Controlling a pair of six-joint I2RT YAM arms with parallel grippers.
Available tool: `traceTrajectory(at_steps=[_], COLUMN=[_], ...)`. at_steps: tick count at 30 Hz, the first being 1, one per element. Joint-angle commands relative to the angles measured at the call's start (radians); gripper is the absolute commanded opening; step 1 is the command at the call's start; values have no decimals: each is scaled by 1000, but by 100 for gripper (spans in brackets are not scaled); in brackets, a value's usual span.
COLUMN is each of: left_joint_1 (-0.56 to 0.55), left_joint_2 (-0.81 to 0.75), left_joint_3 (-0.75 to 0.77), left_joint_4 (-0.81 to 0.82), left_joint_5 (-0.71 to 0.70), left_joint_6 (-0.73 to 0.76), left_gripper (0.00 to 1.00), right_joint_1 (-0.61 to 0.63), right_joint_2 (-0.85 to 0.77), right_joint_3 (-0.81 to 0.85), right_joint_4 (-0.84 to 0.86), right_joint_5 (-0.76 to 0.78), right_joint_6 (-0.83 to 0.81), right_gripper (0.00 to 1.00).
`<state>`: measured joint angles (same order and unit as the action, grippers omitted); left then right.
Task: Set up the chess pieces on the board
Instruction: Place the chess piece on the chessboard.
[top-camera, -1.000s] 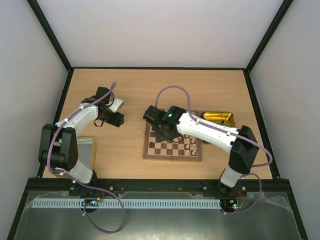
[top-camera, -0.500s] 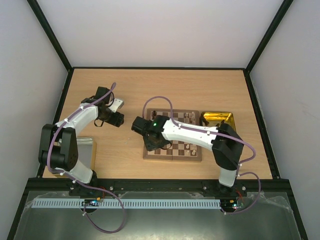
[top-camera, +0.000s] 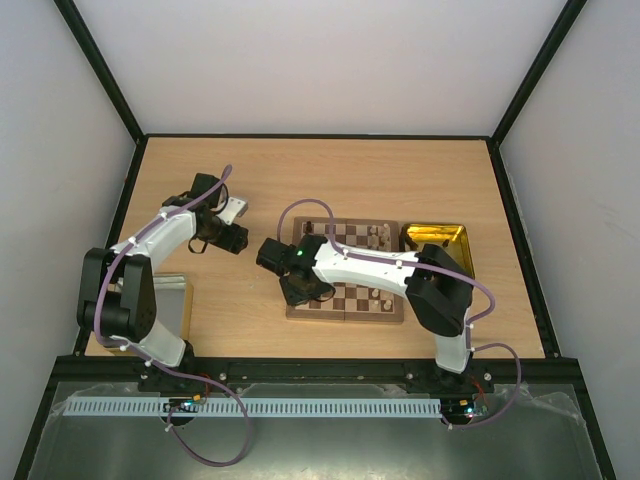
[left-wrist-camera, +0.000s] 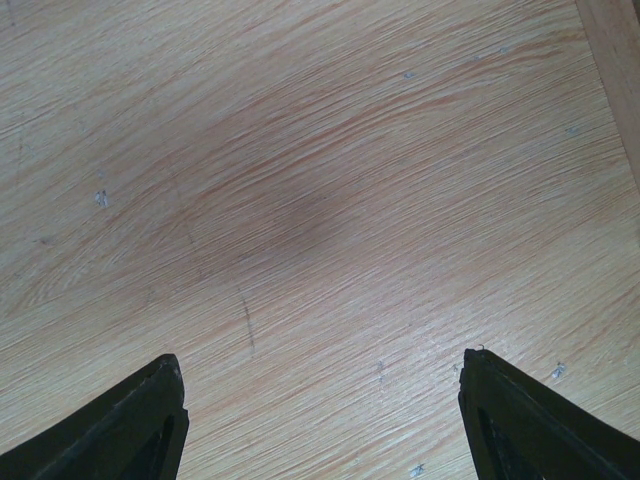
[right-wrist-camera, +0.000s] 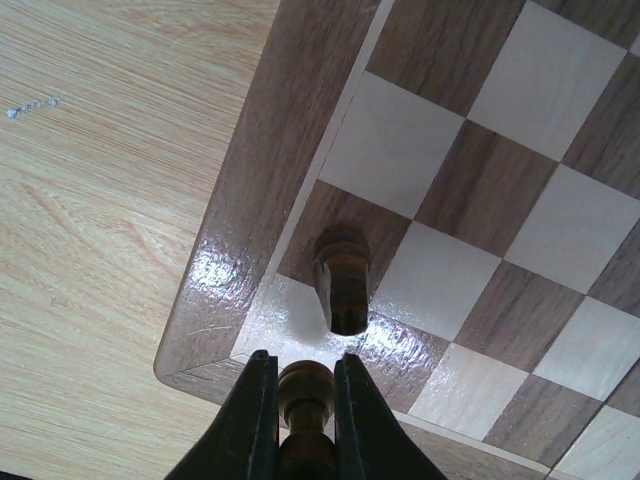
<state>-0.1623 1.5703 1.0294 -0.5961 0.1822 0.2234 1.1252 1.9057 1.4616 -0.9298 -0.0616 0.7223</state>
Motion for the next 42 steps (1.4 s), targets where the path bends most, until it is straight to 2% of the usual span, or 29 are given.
traceTrajectory(at_steps=[1,19,27,42], left_joint_1=[3,4,3,3], left_joint_2=[-12,-10,-11,-16], left_joint_3=[2,4,1,3], left_joint_4=[-11,-14,-13,-14], left_joint_5=[7,8,8,6], left_joint_6=[-6,-4,-2,-4], left_gripper=[75,75,75,75], right_joint_1=[5,5,4,4], right_joint_2=[18,62,71,58], right_joint_3=[30,28,43,48], right_joint_4=[4,28,18,10], right_joint_5=[0,-8,0,0], right_joint_6=[-17,-23,-30,-32], right_gripper=[7,9,18,23])
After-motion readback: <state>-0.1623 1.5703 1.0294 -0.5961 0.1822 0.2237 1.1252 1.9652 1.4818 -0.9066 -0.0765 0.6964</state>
